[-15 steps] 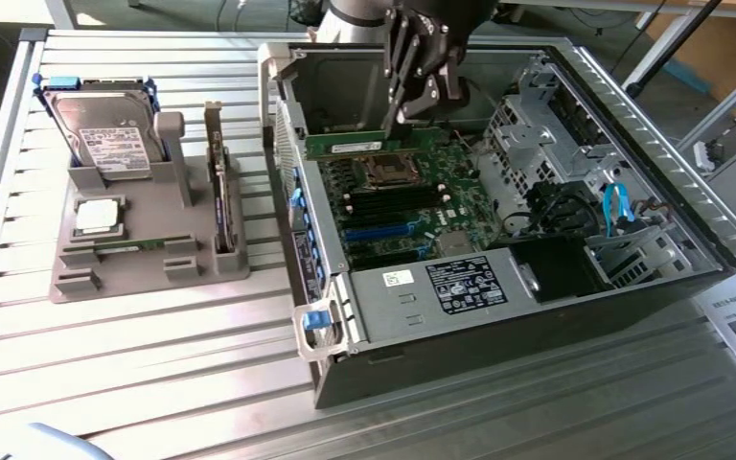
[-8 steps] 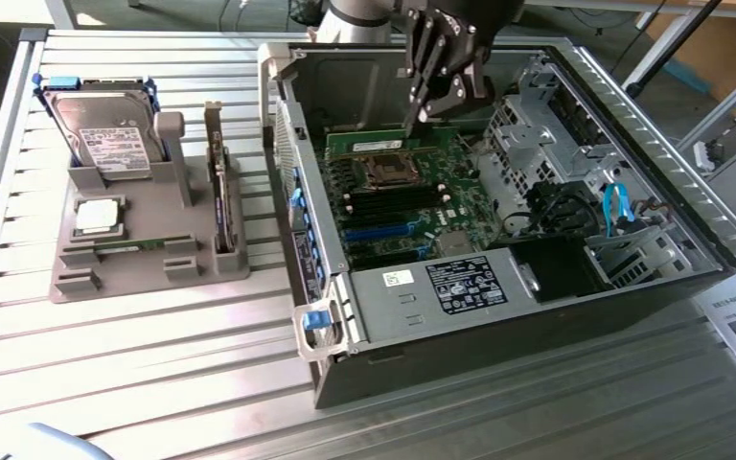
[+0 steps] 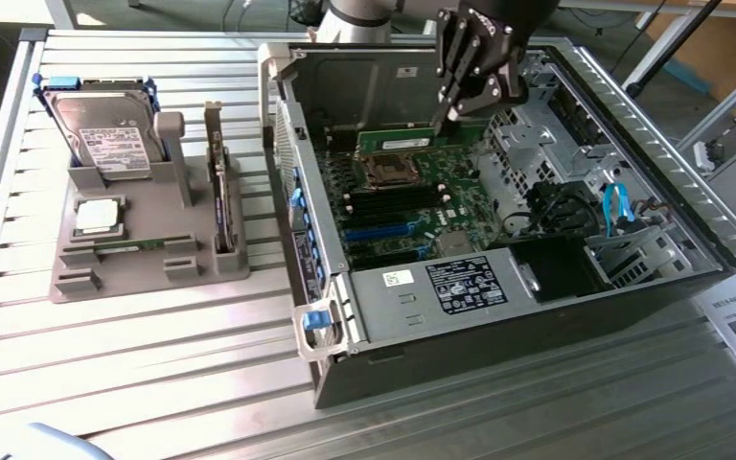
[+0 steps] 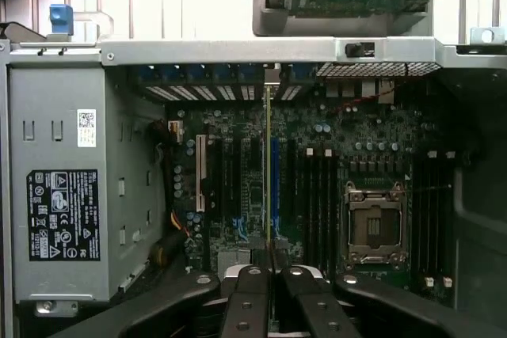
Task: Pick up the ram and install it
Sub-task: 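Pick up the ram and move it above insertion slot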
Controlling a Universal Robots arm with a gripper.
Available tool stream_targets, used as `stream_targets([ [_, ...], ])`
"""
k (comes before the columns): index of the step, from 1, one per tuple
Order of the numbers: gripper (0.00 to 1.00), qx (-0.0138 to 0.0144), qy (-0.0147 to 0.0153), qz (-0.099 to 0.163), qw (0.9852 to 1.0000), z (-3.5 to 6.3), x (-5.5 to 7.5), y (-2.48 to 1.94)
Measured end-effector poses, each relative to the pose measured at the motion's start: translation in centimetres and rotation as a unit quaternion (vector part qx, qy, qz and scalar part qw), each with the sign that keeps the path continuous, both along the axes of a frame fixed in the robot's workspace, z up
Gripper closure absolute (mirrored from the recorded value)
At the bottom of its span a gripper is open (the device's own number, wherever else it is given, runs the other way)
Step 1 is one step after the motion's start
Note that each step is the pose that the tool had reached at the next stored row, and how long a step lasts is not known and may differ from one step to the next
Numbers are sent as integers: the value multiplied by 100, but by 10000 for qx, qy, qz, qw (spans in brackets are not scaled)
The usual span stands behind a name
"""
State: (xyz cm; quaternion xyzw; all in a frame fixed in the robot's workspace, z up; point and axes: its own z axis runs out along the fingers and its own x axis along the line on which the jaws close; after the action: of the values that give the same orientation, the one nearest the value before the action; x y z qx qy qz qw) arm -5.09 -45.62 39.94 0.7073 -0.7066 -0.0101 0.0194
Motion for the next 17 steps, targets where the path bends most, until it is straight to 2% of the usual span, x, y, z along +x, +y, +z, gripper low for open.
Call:
stream_targets([
  [6,88,0,0,10,10000,0,212,2],
  [8,88,0,0,14,10000,0,247,4],
  [15,88,0,0,16,10000,0,255,7],
  [17,88,0,0,16,10000,0,256,30],
])
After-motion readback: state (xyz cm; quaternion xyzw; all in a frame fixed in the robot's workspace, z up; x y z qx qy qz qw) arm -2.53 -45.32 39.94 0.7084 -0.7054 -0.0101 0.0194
